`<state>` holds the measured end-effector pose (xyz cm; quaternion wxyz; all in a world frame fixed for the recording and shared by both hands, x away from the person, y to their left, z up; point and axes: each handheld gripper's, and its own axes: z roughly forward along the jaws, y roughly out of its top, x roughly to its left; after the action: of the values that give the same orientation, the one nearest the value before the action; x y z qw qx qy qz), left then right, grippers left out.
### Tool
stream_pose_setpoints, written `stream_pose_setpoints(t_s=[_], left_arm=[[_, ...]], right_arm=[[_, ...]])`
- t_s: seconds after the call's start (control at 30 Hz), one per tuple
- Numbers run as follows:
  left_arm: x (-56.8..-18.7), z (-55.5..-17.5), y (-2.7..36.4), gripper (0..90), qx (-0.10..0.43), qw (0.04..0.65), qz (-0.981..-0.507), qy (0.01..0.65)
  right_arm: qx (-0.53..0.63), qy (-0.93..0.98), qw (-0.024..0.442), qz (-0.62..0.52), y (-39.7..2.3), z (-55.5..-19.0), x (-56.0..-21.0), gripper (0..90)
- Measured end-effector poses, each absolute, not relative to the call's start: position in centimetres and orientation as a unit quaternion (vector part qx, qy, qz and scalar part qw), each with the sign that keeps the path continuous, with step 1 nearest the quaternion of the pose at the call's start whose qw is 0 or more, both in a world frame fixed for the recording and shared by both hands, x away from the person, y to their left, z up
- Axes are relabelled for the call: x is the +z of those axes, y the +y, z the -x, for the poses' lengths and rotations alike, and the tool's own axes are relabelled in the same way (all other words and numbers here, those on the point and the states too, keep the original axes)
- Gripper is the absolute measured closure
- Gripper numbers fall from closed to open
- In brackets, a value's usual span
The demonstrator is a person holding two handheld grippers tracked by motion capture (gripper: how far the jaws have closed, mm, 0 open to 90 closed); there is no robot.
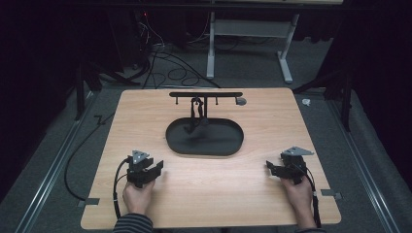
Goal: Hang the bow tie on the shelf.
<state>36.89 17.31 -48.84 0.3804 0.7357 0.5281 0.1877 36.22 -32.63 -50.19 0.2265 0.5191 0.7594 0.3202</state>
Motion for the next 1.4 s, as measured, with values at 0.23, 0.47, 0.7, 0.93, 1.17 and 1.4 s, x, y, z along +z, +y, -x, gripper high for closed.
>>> stream_pose_setpoints(t_s=[0.23,0.47,0.7,0.93,1.17,1.4], left_arm=[[-49.1,-37.2,17.3,54.3,0.194,0.37,-0.738,0.529],[-49.4,-37.4,17.3,53.9,0.194,0.363,-0.74,0.532],[-49.6,-37.5,17.1,53.6,0.196,0.362,-0.74,0.532],[-49.8,-37.6,16.6,53.0,0.2,0.363,-0.742,0.526],[-50.2,-37.8,16.4,52.4,0.201,0.356,-0.75,0.521],[-50.3,-37.8,16.1,51.8,0.203,0.351,-0.757,0.513]], right_arm=[[0.32,0.76,0.227,-0.518,-32.6,-36.2,-50.2,30.7],[0.32,0.76,0.227,-0.518,-32.6,-36.2,-50.2,30.7],[0.32,0.76,0.227,-0.518,-32.6,-36.2,-50.2,30.7],[0.32,0.76,0.227,-0.518,-32.6,-36.2,-50.2,30.6],[0.32,0.76,0.226,-0.519,-32.6,-36.2,-50.2,30.7],[0.32,0.76,0.227,-0.518,-32.6,-36.2,-50.2,30.7]])
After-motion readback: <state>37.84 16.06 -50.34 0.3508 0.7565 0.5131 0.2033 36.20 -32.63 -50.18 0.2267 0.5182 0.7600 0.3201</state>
